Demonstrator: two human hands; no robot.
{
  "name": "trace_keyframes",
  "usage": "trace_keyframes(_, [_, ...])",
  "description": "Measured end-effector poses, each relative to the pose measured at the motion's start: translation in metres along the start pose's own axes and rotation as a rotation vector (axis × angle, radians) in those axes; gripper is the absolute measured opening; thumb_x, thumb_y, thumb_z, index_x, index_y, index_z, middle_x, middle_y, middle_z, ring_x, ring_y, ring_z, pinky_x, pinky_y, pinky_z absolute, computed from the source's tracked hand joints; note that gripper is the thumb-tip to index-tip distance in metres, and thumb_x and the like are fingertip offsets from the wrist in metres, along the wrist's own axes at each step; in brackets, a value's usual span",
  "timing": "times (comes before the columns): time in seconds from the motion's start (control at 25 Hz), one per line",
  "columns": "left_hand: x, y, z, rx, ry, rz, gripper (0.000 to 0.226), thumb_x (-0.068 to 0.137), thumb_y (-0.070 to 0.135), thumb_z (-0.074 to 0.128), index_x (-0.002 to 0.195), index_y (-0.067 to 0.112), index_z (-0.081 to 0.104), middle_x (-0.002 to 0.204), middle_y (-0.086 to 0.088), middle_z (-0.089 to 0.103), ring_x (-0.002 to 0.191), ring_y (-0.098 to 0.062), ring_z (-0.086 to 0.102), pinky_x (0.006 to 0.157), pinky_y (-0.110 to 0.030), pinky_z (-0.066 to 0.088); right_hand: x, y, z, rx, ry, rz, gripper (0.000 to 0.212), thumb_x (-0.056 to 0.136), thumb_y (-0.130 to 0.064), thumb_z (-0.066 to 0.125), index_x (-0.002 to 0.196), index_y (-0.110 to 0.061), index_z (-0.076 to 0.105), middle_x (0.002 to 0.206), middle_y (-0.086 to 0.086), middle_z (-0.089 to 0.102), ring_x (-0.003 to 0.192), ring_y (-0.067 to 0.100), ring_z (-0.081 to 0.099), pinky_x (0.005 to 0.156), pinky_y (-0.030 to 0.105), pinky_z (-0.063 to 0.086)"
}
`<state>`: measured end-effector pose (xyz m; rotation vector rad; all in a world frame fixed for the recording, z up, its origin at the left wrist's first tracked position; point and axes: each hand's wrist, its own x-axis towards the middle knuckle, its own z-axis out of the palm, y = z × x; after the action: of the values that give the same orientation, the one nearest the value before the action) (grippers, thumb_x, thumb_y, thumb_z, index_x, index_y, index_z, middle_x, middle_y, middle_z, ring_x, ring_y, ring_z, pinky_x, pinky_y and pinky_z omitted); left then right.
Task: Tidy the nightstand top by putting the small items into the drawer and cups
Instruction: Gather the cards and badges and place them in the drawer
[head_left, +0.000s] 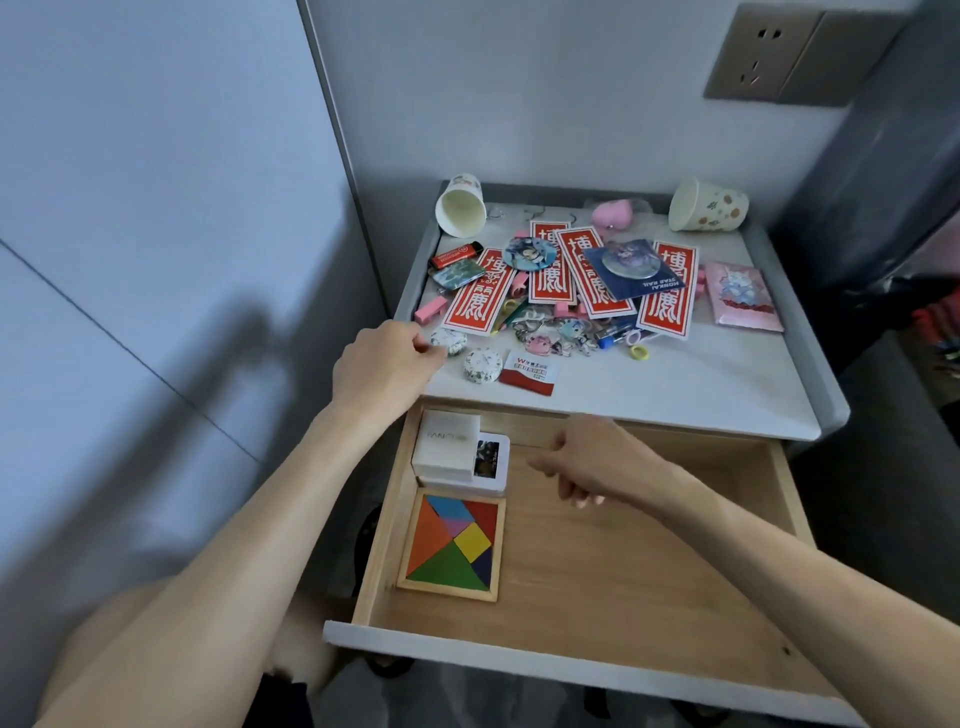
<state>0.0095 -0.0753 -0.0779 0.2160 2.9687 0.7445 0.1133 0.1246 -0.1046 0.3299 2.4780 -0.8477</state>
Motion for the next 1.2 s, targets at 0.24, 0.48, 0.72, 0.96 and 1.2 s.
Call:
trace_keyframes(0.24, [0.053, 0.042, 0.019, 0.086, 0.012, 0.136, 0.044, 0.089, 0.051, 0.065, 0.115, 0.017, 0.056, 0.113, 0.000, 0.067, 0.095, -0.021, 0.065, 0.074, -0.036, 0.054, 0.057, 0.011, -0.097, -0.248, 0.604, 0.015, 0.027, 0.090, -0.040, 0.061, 0.101, -0.015, 0.064, 0.105, 0.007, 0.066, 0.091, 0.025, 0.062, 0.071, 0.033, 0.048])
trace_keyframes(0.48, [0.110, 0.055, 0.041, 0.223, 0.088, 0.104, 0.053, 0.095, 0.053, 0.056, 0.130, 0.014, 0.051, 0.137, -0.013, 0.054, 0.127, -0.037, 0.048, 0.100, -0.049, 0.043, 0.119, 0.033, -0.136, -0.287, 0.665, 0.122, 0.062, 0.092, -0.057, 0.048, 0.135, -0.012, 0.040, 0.137, 0.022, 0.041, 0.127, 0.042, 0.041, 0.102, 0.049, 0.038])
trace_keyframes(0.72, [0.152, 0.056, 0.043, 0.256, 0.049, 0.112, 0.043, 0.095, 0.047, 0.059, 0.127, 0.018, 0.055, 0.124, -0.008, 0.064, 0.113, -0.032, 0.060, 0.094, -0.049, 0.049, 0.145, 0.036, -0.155, -0.216, 0.662, 0.197, 0.074, 0.082, -0.060, 0.063, 0.127, -0.008, 0.038, 0.130, 0.024, 0.047, 0.121, 0.040, 0.043, 0.098, 0.046, 0.038])
trace_keyframes(0.96, [0.162, 0.054, 0.039, 0.222, -0.040, 0.076, 0.051, 0.083, 0.055, 0.071, 0.115, 0.017, 0.063, 0.112, -0.003, 0.067, 0.101, -0.028, 0.064, 0.082, -0.045, 0.055, 0.138, 0.033, -0.161, 0.122, 0.832, 0.051, 0.078, 0.075, -0.034, 0.082, 0.135, -0.012, 0.038, 0.126, 0.016, 0.047, 0.110, 0.034, 0.056, 0.088, 0.041, 0.048])
trace_keyframes(1.2, [0.151, 0.067, 0.031, 0.506, -0.066, 0.255, 0.021, 0.097, 0.033, 0.058, 0.092, 0.014, 0.053, 0.087, 0.001, 0.055, 0.073, -0.018, 0.053, 0.061, -0.032, 0.041, 0.119, 0.026, -0.162, 0.555, 0.773, -0.024, 0.049, 0.085, -0.027, 0.075, 0.128, -0.015, 0.055, 0.111, 0.003, 0.067, 0.082, 0.014, 0.065, 0.053, 0.025, 0.051])
